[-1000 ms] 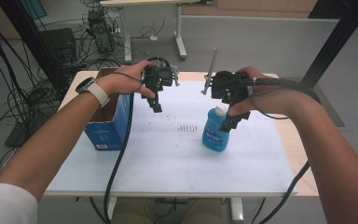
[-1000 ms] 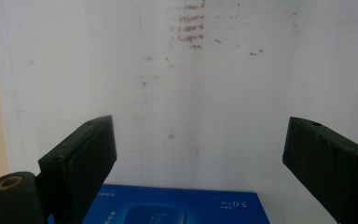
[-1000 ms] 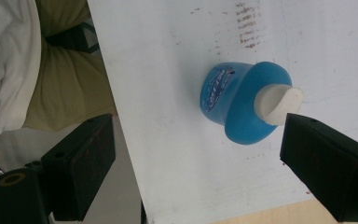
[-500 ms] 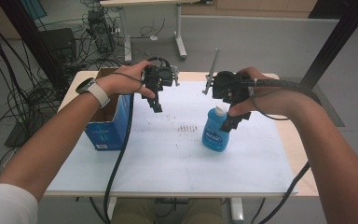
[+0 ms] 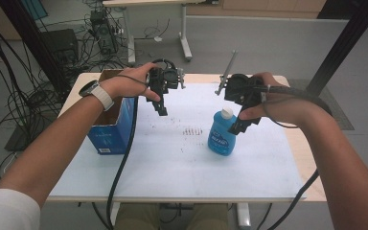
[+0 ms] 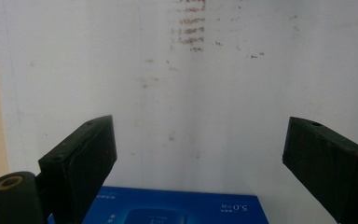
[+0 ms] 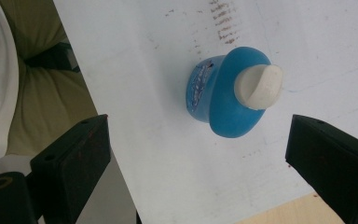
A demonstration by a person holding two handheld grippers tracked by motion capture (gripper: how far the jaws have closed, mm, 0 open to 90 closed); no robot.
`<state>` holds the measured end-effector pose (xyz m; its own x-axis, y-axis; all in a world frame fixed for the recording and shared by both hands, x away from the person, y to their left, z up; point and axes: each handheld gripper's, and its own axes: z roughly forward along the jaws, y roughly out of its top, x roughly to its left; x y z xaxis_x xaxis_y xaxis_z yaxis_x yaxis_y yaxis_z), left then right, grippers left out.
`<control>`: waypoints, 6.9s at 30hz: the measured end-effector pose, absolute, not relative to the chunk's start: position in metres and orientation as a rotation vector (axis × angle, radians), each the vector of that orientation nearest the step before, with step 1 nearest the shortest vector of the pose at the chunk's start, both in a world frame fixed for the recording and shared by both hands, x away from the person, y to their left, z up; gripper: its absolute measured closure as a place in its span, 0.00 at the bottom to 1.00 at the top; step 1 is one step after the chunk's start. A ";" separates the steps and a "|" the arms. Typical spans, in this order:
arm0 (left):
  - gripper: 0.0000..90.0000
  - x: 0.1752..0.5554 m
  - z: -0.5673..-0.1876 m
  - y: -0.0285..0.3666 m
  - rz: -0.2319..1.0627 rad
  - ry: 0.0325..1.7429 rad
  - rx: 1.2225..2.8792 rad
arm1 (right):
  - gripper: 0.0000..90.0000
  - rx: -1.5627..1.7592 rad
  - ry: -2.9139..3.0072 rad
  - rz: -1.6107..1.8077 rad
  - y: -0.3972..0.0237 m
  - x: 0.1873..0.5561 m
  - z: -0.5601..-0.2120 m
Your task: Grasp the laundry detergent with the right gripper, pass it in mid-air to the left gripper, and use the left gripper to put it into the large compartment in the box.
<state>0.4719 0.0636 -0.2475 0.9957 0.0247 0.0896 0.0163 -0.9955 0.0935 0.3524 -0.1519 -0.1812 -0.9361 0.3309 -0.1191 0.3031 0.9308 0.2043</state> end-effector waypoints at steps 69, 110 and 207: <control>0.12 0.468 -0.252 0.062 0.150 0.024 3.038 | 0.05 0.846 2.774 0.514 -0.199 0.366 -0.234; 0.12 0.464 -0.254 0.058 0.153 0.040 3.043 | 0.05 0.941 2.705 0.703 -0.212 0.370 -0.264; 0.12 0.464 -0.261 0.057 0.146 0.048 3.037 | 0.05 0.980 2.553 1.021 -0.221 0.367 -0.311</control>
<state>0.4636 0.0571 -0.2611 0.9949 0.0360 0.0938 0.0264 -0.9945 0.1016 0.3672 -0.2212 -0.3107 -0.7525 0.6575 0.0390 0.5031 0.5355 0.6783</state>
